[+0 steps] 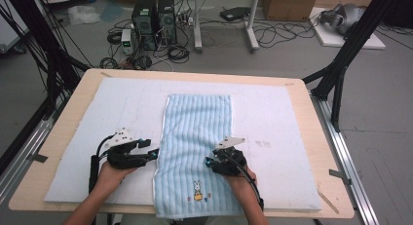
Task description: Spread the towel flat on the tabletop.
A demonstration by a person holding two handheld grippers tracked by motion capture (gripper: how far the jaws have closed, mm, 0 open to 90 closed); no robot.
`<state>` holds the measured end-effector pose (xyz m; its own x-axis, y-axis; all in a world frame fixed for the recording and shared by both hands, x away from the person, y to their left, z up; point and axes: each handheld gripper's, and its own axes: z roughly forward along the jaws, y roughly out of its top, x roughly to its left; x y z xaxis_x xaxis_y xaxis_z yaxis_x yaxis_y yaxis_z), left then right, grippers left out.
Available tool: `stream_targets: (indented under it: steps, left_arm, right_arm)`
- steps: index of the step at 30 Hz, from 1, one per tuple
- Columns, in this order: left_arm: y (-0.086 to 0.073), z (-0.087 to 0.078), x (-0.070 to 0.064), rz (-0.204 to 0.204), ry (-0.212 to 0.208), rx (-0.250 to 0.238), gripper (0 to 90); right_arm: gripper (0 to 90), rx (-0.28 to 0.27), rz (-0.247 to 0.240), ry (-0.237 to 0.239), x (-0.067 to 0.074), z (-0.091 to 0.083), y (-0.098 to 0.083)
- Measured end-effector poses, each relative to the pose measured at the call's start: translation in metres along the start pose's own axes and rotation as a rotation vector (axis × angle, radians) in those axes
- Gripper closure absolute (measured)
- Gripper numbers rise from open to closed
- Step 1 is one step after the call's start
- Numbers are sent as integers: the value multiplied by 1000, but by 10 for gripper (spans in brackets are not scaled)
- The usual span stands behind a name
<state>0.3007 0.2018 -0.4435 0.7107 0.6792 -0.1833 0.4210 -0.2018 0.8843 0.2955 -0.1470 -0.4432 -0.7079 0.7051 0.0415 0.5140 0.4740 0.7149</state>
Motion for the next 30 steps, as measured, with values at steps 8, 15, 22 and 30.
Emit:
stream_targets:
  steps: [8,15,22,30]
  left_arm:
    - [-1,-1,2,-2,0,3,450]
    - [-1,-1,2,-6,-3,3,452]
    - [0,0,4,-10,-2,2,452]
    - [5,7,12,-17,3,6,443]
  right_arm:
    - [825,30,-24,116,6,-9,-6]
    - [821,68,-51,225,18,-25,-20]
    - [566,-53,20,181,0,-42,-16]
    - [509,-156,144,-57,-62,-27,6]
